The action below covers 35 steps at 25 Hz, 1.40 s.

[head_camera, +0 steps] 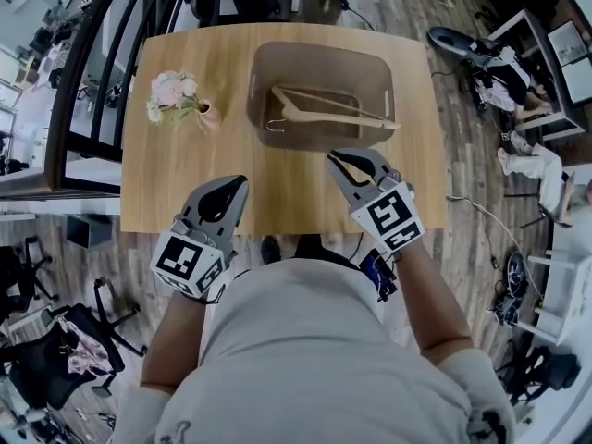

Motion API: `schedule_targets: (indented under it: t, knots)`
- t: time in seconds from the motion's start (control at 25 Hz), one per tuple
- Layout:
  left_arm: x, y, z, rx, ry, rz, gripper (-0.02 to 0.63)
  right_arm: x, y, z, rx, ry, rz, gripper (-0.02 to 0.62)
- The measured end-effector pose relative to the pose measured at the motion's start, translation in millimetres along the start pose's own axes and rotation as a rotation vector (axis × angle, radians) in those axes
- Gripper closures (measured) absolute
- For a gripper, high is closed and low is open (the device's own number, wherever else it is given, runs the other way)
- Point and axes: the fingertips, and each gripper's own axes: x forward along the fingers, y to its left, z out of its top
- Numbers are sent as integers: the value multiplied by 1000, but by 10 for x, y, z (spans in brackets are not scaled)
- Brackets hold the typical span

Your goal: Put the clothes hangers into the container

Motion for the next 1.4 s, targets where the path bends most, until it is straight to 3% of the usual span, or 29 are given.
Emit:
schedule_targets:
  t: [0.44,0.64,1.04,1.4]
  knots:
    - [-375,-323,-185,25,-6,-91,600,-538,470,26,213,-149,-117,589]
    - [-473,-394,-291,39,0,-114,601,-805,624,-7,259,-192,-168,589]
    - [-493,-585,-189,40,-31,-69,600,-1389,558,-11,203,-248,-193,589]
    - [-186,-1142,-122,24,-27,-9,600,-1785,274,-304,173,-255,-133,589]
